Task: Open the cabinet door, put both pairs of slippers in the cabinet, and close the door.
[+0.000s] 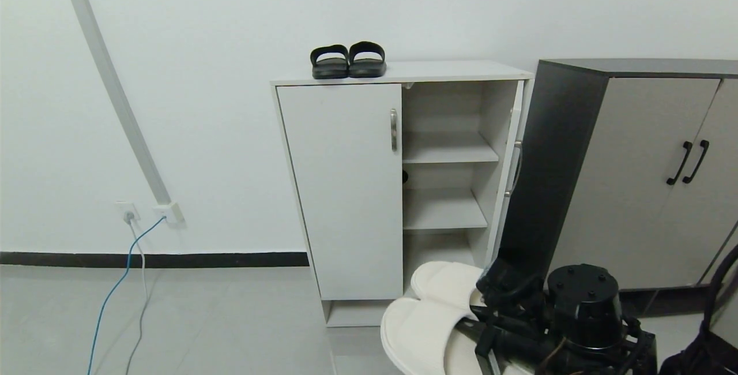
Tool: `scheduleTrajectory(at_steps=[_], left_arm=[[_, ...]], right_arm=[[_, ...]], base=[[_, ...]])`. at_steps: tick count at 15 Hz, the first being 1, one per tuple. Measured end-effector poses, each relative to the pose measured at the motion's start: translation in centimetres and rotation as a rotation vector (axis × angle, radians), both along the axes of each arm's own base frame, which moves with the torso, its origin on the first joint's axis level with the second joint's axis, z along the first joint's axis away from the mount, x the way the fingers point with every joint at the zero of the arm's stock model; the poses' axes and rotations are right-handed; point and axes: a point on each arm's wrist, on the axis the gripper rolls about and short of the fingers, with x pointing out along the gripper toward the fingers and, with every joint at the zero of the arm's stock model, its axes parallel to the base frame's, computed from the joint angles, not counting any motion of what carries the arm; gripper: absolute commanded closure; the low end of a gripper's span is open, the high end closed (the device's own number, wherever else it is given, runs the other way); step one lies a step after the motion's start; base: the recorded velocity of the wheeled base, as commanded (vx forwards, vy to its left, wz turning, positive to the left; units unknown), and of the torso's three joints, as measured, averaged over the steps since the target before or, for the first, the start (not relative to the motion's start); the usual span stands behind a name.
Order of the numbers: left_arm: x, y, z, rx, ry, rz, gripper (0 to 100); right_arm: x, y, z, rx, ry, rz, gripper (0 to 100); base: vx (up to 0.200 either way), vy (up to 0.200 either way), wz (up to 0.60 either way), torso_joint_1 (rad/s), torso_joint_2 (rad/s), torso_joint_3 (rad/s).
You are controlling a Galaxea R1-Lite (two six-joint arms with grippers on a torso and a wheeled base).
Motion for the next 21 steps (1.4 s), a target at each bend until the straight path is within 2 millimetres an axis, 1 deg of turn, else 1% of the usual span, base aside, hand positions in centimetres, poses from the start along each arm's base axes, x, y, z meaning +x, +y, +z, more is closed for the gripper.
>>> scheduleTrajectory(at_steps=[2,5,8,10,11,12,14,16,18,20,21], left_arm=[[0.0,0.0,0.0,0.000,-0.001,0.001,100],[0.0,0.0,0.0,0.001,-0.002,0.001,100],[0.0,0.0,0.0,0.001,-0.002,0.001,100],[0.0,0.0,0.0,0.001,-0.002,0.001,100],[0.0,0.0,0.0,0.001,-0.002,0.001,100],[0.0,0.0,0.0,0.001,-0.002,0.001,100],[0.0,0.0,0.0,0.000,-0.002,0.001,100],[0.0,0.0,0.0,0.000,0.000,0.001,100],[0.0,0.0,0.0,0.000,-0.002,0.001,100],[0.0,0.0,0.0,-0.001,-0.001,0.003,100],[0.0,0.0,0.0,-0.002,-0.002,0.003,100]], right_arm=[[0.7,2.9,0.7,0.044,-0.009,-0.137,100],[2.3,7.3,1.6,0.077,0.036,-0.337,100],[4.8,11.3,3.6,0.117,0.048,-0.531,100],[7.0,13.2,4.2,0.142,0.017,-0.651,100],[8.0,13.8,4.1,0.140,-0.004,-0.696,100],[9.0,14.1,3.8,0.129,-0.025,-0.728,100],[10.5,14.2,3.3,0.117,-0.056,-0.785,100],[10.9,14.4,2.8,0.108,-0.059,-0.791,100],[11.6,13.9,2.4,0.088,-0.067,-0.812,100],[11.4,14.5,2.1,0.085,-0.064,-0.792,100],[12.1,14.2,2.1,0.094,-0.069,-0.809,100]], base=[[0.000,0.000,0.00,0.000,0.00,0.000],[0.000,0.000,0.00,0.000,0.00,0.000],[0.000,0.000,0.00,0.000,0.00,0.000],[0.000,-0.200,0.00,0.000,0.00,-0.005],[0.000,-0.200,0.00,-0.002,0.00,0.007],[0.000,0.000,0.00,0.000,0.00,0.000],[0.000,0.000,0.00,0.000,0.00,0.000],[0.000,0.000,0.00,0.000,0.00,0.000],[0.000,0.000,0.00,0.000,0.00,0.000],[0.000,0.000,0.00,0.000,0.00,0.000],[0.000,0.000,0.00,0.000,0.00,0.000]])
